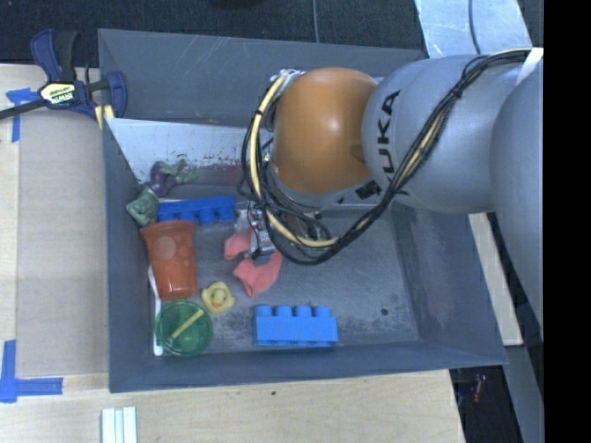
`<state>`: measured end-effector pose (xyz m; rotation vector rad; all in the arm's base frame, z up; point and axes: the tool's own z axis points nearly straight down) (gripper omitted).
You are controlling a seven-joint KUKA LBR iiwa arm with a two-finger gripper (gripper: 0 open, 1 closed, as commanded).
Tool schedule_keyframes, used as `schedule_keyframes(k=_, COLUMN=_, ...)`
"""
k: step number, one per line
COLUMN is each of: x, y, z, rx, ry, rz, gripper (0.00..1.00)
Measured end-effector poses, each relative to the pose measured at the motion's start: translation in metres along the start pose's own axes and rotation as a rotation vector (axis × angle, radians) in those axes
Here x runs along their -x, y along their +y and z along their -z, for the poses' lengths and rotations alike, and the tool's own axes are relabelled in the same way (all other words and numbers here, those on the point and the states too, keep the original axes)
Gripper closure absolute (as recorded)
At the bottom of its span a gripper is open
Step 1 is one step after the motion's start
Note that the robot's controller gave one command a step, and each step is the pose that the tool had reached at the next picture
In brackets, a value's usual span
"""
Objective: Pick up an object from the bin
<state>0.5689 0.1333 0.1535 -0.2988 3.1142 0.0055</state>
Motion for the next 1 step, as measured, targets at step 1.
schedule_keyframes(k=1, x=0.0068, y=-0.0055, z=0.0910, rx=0.001, ry=-0.002, rz=0.105, gripper=1.00)
